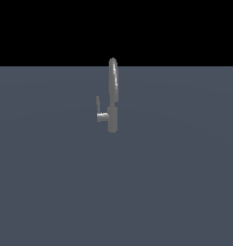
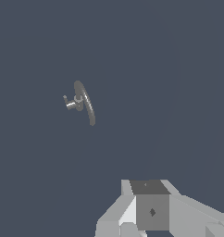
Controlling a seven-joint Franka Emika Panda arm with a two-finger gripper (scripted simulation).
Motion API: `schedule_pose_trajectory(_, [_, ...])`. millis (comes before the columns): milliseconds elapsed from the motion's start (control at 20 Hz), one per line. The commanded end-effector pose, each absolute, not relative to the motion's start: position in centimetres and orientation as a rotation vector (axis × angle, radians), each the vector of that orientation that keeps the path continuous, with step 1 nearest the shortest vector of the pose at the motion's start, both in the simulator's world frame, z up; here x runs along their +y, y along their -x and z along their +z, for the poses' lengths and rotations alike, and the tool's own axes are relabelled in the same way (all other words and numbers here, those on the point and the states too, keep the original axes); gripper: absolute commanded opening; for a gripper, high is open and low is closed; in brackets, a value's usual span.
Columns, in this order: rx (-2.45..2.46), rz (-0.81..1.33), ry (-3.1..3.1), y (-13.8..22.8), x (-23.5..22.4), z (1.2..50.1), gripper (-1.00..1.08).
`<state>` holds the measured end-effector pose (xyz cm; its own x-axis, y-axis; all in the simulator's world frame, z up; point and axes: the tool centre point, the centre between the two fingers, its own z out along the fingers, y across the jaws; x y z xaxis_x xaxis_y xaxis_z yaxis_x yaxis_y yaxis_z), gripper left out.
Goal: Turn on the faucet by rotating a designated handle.
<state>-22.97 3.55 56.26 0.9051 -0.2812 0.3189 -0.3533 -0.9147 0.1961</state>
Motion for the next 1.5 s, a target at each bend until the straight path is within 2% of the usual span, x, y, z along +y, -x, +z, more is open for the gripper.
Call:
schedule_pose_trajectory(0, [-0.562,0.487,-2.768,22.3,4.6,57.3,-1.00])
schedule_pose_trajectory(400, [-0.789,0.676,-2.596,19.4,8.4,59.1,-1.00])
schedule_pose_trajectory(750, [-0.946,0.807,-2.447,15.9,11.7,58.7,-1.00])
schedule_pose_trajectory(1100, [-1.074,0.903,-2.309,11.4,14.5,56.4,-1.00])
schedule_pose_trajectory(1450, [-1.184,0.963,-2.189,6.2,16.2,52.0,-1.00])
